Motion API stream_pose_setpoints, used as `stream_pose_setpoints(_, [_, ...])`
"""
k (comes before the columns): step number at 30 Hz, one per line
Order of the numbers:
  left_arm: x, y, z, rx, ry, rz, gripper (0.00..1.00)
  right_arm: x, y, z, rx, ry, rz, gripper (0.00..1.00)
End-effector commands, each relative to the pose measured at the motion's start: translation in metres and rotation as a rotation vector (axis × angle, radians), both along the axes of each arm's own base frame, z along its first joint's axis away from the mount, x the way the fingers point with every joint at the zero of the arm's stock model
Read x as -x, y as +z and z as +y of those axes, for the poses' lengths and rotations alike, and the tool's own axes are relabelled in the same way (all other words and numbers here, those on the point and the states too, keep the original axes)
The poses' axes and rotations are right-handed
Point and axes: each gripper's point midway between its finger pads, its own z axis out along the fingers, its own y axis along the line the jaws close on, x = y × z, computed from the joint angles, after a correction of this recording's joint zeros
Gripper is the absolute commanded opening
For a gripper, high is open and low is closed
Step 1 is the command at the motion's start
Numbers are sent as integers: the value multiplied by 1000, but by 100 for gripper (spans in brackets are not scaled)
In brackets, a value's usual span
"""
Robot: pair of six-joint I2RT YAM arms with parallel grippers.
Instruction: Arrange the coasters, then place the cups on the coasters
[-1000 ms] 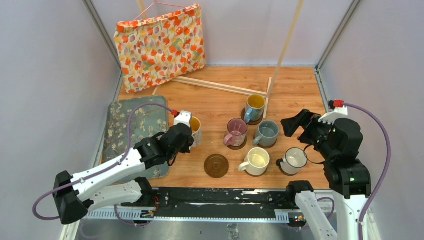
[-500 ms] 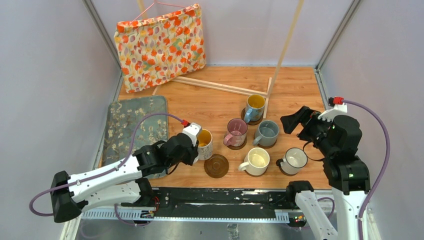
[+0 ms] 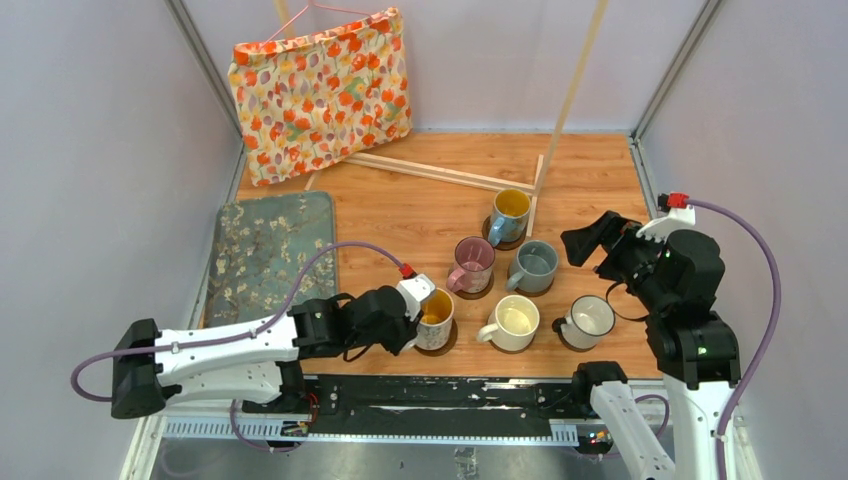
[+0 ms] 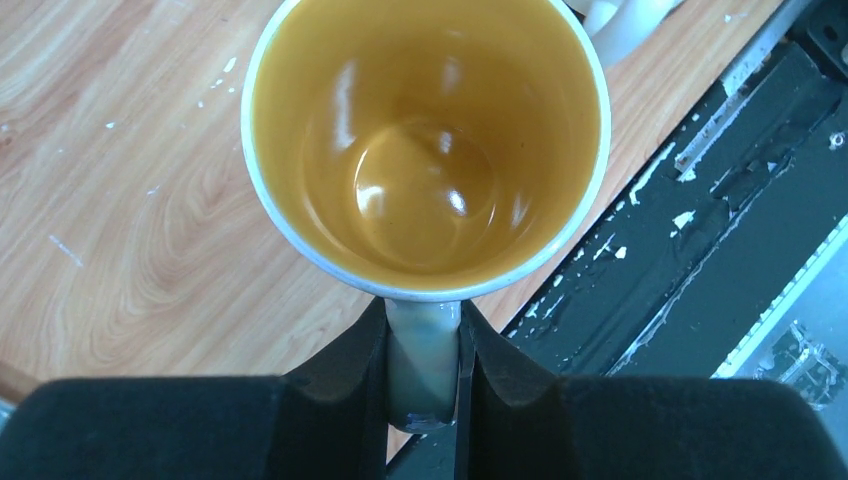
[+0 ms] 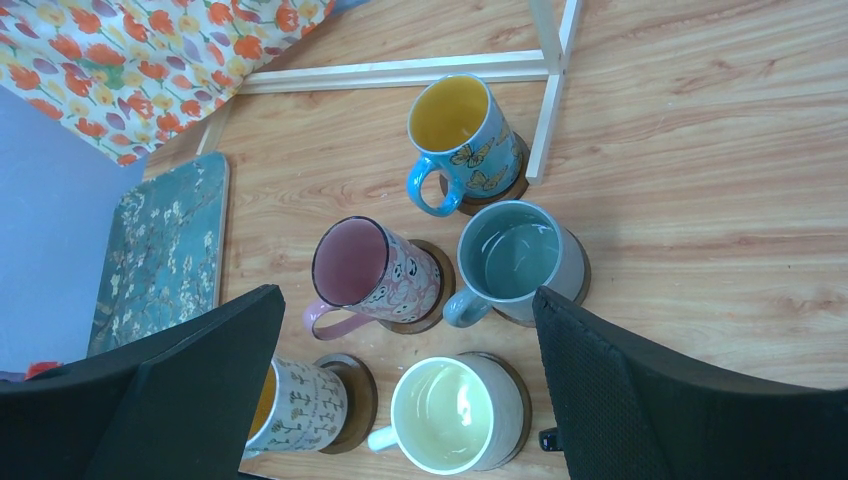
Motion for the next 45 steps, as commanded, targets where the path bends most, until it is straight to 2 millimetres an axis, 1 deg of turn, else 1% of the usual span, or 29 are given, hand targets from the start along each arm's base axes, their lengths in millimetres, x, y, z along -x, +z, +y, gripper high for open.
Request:
stream_pose_setpoints(1, [-3,32,-34,132,-48,-73,0,3,0,5,-11,21,-12,100])
stream_pose_setpoints(6, [-2,27,-41,126,-51,-76,0,5,2,5,-9,23,-15,100])
stream_pose_setpoints(12, [-4,20,-41,116,-29,-89,0,5,2,5,-7,25,-15,100])
stream_pose_setpoints(17, [-9,15,-37,113,-1,-108,0,4,1,5,-7,25,-9,100])
stream_pose_setpoints(21, [-7,8,-36,96,-12,-96,0,3,0,4,-5,23,-6,100])
stream_pose_setpoints(25, [-7,4,-31,82,-7,-99,0,3,-2,5,-8,22,-3,100])
stream_pose_setpoints(32, [-4,-2,-26,60,-14,-90,0,3,-4,4,-8,21,3,100])
stream_pose_setpoints(40, [-4,-1,-20,58,1,-86,0,3,-5,5,-12,22,4,100])
stream_pose_setpoints(45, [-2,-5,-18,49,-1,-76,0,3,-6,6,-13,26,7,100])
